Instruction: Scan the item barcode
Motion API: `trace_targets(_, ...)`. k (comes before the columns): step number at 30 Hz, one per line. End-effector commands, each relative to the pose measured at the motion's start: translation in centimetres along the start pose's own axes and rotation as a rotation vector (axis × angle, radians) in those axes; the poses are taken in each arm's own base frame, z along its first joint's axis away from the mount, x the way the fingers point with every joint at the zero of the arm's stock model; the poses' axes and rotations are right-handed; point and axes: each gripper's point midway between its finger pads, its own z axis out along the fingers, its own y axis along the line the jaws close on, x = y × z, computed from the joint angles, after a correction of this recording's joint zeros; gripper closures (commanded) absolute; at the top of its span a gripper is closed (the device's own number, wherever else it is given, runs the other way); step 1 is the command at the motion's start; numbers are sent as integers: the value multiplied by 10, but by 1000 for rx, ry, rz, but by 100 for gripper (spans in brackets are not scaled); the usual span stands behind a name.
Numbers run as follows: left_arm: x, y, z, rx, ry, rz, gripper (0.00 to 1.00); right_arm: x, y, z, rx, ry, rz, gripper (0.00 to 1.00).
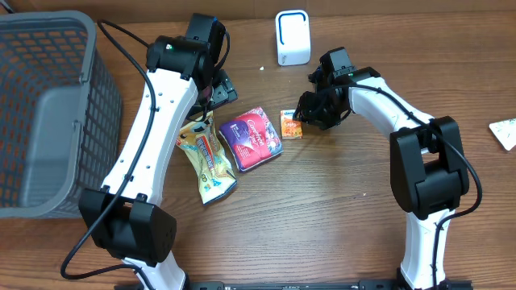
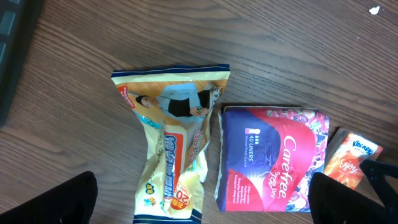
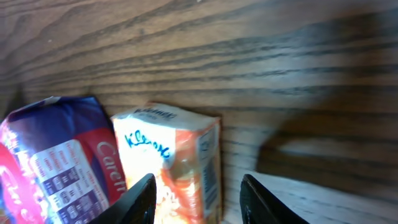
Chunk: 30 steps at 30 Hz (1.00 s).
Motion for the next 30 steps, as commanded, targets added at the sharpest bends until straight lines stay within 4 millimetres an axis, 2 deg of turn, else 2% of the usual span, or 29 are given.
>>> trace_targets(1,2,-1,4,-4,11,-6,0,10,8,0,-42,34,-8,56)
trace_targets(5,2,-1,4,-4,11,-6,0,21,-2,8,-10,60,8,60)
trace_targets(12,2,-1,4,-4,11,-6,0,17,-4,11,-15,33,20,67)
trace_targets(14,2,-1,4,-4,11,-6,0,16,-3,11,-17,30,18,75)
trace_targets(15,2,-1,4,-4,11,-6,0,15,-2,11,-24,26,15,87)
trace_targets(17,2,-1,4,-4,10,-6,0,14,5,10,-65,29,12,96)
trace_targets(19,2,-1,4,-4,11,-6,0,10,16,2,-164,42,20,96)
trace_targets(23,2,-1,4,-4,11,-6,0,-4,25,-29,-412,47,42,96)
trace_targets(27,2,-1,4,-4,11,-6,0,-19,22,-79,-695,18,28,96)
trace_targets(28,2,-1,4,-4,11,-6,0,-23,18,-98,-783,-1,10,96)
trace_targets(30,2,-1,4,-4,10,-6,1,-26,14,-116,-864,-20,-1,96)
